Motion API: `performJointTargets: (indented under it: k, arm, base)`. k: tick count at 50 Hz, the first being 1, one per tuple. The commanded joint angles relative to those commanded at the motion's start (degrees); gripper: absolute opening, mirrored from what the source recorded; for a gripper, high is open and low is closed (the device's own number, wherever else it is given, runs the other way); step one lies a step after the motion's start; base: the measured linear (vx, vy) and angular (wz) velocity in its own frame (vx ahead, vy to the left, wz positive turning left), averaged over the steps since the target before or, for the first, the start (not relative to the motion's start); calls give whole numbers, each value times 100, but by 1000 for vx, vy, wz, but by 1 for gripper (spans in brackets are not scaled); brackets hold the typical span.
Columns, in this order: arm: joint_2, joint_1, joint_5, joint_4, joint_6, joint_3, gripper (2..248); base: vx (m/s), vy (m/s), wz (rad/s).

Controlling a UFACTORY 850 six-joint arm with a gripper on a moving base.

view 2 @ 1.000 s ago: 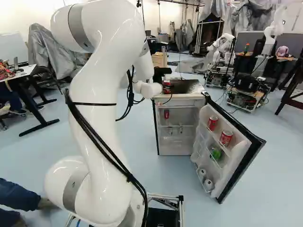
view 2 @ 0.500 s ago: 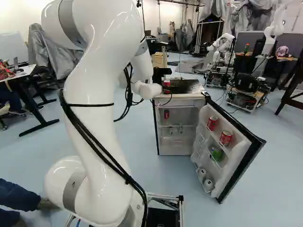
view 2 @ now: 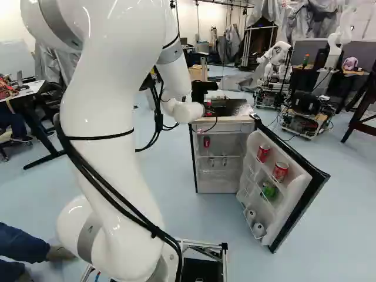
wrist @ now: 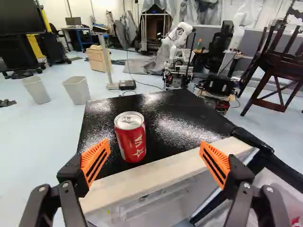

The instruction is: Grab a drink from the fridge

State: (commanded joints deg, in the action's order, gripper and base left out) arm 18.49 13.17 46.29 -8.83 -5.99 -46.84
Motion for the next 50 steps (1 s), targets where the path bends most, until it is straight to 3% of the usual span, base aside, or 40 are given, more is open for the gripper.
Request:
performJointTargets:
  k: [25, 50]
  arm:
    - [-554, 423, -499, -1330, 0, 296, 247]
    - [-1022, 886, -1299, -1670, 0, 470, 247]
  base:
    - [0, 0, 0]
    - [0, 0, 0]
